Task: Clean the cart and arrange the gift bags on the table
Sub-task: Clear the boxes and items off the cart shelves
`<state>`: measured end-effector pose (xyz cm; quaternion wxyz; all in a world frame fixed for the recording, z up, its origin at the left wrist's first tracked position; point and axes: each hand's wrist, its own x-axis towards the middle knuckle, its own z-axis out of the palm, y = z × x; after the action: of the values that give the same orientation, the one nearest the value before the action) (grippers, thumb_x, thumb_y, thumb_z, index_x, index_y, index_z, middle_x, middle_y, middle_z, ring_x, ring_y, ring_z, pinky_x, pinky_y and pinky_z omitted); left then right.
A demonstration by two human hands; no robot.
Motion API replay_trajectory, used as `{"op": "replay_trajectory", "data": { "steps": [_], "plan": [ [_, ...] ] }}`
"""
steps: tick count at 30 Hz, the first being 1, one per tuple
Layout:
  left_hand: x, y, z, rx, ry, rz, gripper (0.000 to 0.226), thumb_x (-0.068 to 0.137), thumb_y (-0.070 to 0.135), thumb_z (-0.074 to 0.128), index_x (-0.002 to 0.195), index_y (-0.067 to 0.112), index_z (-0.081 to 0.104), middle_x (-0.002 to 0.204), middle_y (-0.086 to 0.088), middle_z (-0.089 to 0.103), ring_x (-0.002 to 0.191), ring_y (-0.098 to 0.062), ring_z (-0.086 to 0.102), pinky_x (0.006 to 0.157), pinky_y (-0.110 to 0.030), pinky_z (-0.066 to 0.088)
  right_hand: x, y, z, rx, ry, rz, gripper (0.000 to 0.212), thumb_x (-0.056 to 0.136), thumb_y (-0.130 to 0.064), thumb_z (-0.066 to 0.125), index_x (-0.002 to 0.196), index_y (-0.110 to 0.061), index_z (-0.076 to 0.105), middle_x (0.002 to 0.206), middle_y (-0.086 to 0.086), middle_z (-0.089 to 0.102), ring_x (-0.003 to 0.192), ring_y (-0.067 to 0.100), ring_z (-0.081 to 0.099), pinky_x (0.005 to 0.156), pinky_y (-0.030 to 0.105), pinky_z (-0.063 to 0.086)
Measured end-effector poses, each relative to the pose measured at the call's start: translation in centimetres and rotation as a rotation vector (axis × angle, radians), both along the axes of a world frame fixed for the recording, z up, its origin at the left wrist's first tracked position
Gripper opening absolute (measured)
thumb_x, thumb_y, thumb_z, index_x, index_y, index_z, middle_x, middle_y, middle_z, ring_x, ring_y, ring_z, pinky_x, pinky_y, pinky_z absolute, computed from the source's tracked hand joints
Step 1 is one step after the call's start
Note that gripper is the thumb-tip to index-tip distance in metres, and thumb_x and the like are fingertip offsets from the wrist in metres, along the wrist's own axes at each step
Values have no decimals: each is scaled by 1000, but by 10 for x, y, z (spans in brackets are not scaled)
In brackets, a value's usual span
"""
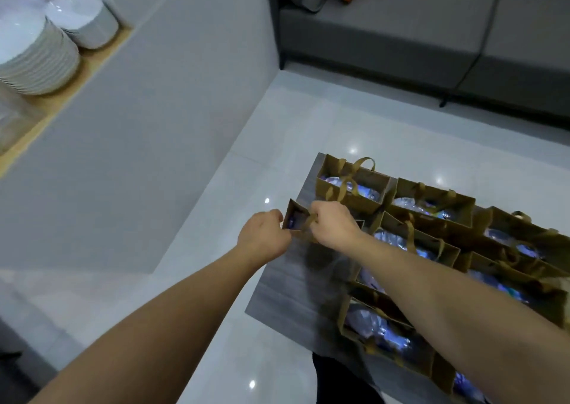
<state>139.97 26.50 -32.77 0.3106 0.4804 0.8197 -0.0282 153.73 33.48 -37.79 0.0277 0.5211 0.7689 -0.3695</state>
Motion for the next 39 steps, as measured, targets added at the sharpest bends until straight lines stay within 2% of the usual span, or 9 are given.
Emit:
{"op": "replay_trajectory", "data": {
  "steps": [6,11,15,18,21,30,33,37,39],
  "plan": [
    [-2,20,-30,-74,-45,-51,45,100,34,56,141,15,53,137,-8,60,121,-26,58,96,-32,48,13,23,-34,-27,-59,-91,14,93,-10,60,87,-23,56,88,-2,59,83,19,59,68,32,46],
    [-5,33,-39,-104,-48,-114,47,100,34,56,143,16,51,141,-8,57,125,-27,56,101,-36,48,20,27,-45,-25,-89,-159,5,93,-17,62,96,-21,61,92,2,63,88,23,64,78,43,58],
    [-5,40,-31,-106,-50,-202,42,99,31,57,138,16,54,135,-8,60,118,-26,58,91,-31,48,19,26,-32,17,-116,-207,6,92,-25,66,91,-23,60,87,-2,60,85,20,62,76,37,57],
    [-3,50,-11,-59,-63,-295,34,99,31,59,129,15,59,125,-8,64,106,-24,60,81,-28,45,26,19,-11,76,-156,-267,22,93,-34,67,112,-24,67,106,0,63,102,22,58,88,41,56],
    [4,60,17,36,-87,-411,32,99,30,57,128,15,61,113,-6,63,99,-22,58,81,-30,47,41,5,23,120,-239,-318,47,94,-41,63,138,-27,55,132,7,56,129,31,43,103,46,45],
    [56,33,100,335,-215,-814,29,97,30,61,124,19,60,116,-3,62,96,-19,57,78,-32,53,84,-114,129,265,-309,-737,66,92,-45,65,150,-27,39,143,6,47,134,28,37,108,46,39],
    [106,6,138,419,-284,-953,33,99,29,61,130,19,57,118,0,57,95,-14,52,72,-25,44,114,-167,159,329,-327,-918,67,92,-44,66,151,-27,39,143,6,47,134,28,38,109,44,38],
    [191,-53,176,460,-303,-1207,34,96,33,59,128,20,59,121,-4,60,103,-21,57,85,-37,54,172,-255,184,362,-359,-1123,67,91,-49,64,149,-25,42,140,10,48,132,31,40,108,42,38],
    [240,-94,188,482,-274,-1353,34,95,35,56,126,20,60,117,-4,59,102,-22,55,81,-36,50,206,-308,191,369,-378,-1221,67,90,-51,62,148,-26,43,139,10,49,130,32,42,105,42,40]
  ]
}}
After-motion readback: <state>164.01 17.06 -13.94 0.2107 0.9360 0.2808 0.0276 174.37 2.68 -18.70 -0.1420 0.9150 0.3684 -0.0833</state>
